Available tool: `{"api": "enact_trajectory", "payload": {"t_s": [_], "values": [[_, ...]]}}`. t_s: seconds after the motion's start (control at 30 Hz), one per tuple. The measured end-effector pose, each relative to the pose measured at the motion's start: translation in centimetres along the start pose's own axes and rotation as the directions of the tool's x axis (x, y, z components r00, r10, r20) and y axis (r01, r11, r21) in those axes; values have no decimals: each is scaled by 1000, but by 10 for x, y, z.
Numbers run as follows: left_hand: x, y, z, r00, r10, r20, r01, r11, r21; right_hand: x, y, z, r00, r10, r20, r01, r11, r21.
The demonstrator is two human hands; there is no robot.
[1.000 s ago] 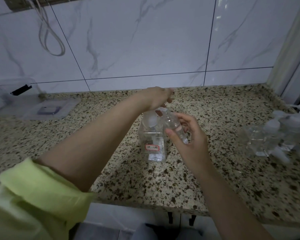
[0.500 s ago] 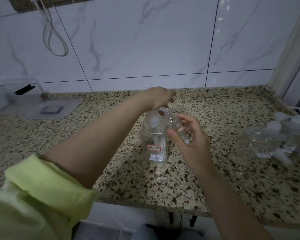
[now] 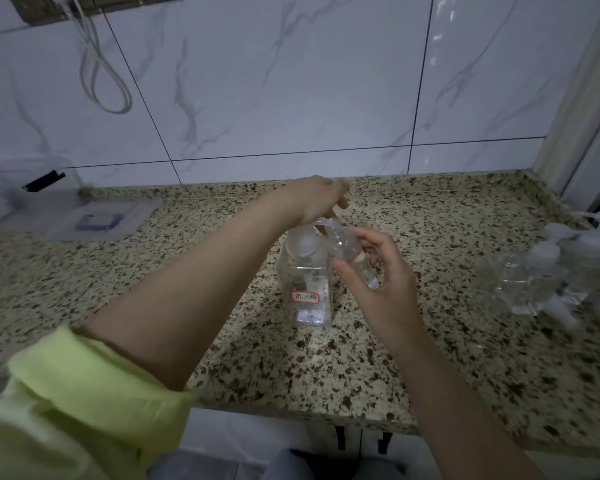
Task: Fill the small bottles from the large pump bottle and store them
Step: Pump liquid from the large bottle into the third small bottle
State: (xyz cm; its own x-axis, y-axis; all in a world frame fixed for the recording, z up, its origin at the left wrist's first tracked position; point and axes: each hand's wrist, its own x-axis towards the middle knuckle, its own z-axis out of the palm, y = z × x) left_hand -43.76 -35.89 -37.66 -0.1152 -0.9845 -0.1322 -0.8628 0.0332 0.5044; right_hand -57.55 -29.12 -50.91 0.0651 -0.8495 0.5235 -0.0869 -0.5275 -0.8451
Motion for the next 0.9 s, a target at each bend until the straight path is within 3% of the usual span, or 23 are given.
{"api": "enact_trajectory", "payload": {"t_s": [0.33, 0.73, 0.9], "values": [[0, 1, -1, 1000, -9, -5, 9, 999, -38, -1, -1, 1, 1000, -5, -1, 5, 1000, -4], [2, 1, -1, 1000, -17, 3, 17, 999, 40, -1, -1, 1, 1000, 1, -2, -1, 1000, -6], [-2, 2, -3, 1000, -6, 7, 6, 999, -32, -1, -2, 2, 1000, 8, -1, -8, 1000, -13]]}}
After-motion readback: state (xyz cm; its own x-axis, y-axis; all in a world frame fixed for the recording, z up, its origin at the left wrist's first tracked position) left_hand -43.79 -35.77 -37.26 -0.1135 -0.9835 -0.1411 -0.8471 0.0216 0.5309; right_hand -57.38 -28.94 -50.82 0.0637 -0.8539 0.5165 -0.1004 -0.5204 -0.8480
